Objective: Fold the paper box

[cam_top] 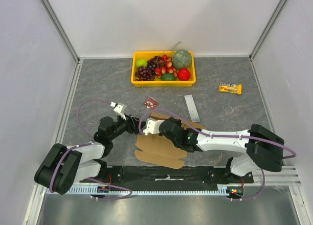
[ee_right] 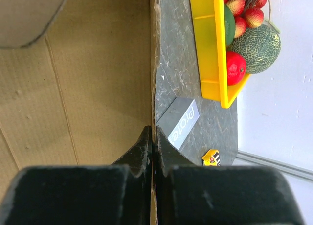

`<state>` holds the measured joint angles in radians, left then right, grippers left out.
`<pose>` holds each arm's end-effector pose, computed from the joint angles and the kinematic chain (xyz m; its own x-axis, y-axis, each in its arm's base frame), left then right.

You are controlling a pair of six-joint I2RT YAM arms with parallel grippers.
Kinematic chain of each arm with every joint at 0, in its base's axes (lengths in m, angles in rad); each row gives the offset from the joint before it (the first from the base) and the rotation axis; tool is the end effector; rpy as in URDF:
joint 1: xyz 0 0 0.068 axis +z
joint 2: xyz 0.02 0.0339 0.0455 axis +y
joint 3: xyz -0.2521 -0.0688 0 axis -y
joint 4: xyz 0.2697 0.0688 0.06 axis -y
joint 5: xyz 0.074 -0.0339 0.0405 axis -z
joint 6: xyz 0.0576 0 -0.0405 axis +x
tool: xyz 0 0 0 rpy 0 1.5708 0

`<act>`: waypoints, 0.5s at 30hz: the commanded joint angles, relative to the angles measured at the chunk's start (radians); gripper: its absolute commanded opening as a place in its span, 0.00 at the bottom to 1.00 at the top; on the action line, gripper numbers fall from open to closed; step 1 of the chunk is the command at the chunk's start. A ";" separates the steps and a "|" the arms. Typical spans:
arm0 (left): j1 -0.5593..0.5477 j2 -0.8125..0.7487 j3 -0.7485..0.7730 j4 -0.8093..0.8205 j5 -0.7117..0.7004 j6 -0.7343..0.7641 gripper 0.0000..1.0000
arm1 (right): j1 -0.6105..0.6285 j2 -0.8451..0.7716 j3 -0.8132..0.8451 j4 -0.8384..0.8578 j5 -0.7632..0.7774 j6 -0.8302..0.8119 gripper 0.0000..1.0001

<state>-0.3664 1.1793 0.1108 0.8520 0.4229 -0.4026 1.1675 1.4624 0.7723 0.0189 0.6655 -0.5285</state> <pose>0.2061 -0.1044 0.1118 -0.4591 -0.2065 -0.8640 0.5663 0.6813 -0.4638 0.1631 0.2917 0.1645 0.0584 -0.8739 -0.4826 -0.5840 0.3622 -0.7265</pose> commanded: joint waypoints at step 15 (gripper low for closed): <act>-0.054 0.128 -0.046 0.289 0.073 0.021 0.70 | -0.008 0.049 0.019 0.056 -0.006 -0.087 0.00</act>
<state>-0.4122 1.2873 0.0875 1.0260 0.4786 -0.4023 1.1671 1.5105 0.7723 0.0288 0.6559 -0.6048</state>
